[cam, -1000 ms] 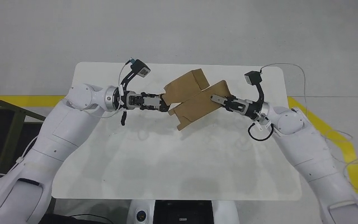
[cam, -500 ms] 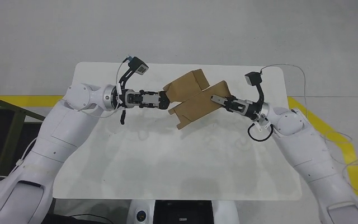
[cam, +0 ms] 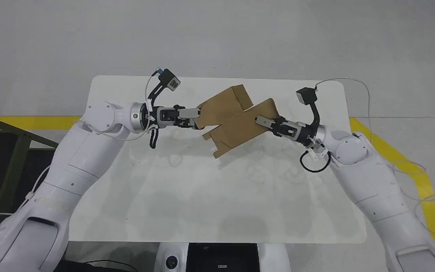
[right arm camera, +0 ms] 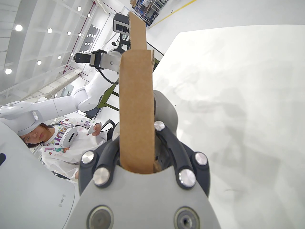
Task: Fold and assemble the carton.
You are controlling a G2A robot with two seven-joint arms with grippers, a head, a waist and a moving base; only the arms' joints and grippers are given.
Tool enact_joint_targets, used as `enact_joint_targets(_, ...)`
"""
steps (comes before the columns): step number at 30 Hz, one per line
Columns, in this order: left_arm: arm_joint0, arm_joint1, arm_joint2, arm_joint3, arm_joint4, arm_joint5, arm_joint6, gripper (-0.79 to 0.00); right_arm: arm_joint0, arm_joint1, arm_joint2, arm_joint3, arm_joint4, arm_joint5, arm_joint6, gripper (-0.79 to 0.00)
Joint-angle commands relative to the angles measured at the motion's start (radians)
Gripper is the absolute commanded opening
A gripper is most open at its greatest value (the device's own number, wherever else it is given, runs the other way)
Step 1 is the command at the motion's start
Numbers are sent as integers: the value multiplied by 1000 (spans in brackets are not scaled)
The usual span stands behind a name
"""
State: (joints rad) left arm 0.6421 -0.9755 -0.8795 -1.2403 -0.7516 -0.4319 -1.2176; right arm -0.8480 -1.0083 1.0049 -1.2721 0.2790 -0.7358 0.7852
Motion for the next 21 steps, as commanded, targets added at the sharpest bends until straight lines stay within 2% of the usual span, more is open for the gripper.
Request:
enact_joint_targets(1,-2,-3,2,4,15,2,-6,0,0,-1,0,0,-1,1,0,-785)
enact_joint_targets(3,-3,-7,3,8,25,0,-6,-25,1,-3,2,0,-3,1,0,-785)
enact_joint_targets(4,-3,-8,2,9,30,-2,-5,-83,0,-4,2,0,-4,0,0,-785)
enact_joint_targets(7,-4,-12,0,18,45,-2,-2,-179,0,-6,4,1,-6,1,0,-785)
enact_joint_targets(12,-3,-17,-8,30,68,1,4,-197,-1,-8,8,2,-13,1,-2,-785)
enact_joint_targets(21,2,-24,-14,40,130,21,22,-332,-4,-13,15,2,-23,5,0,-785)
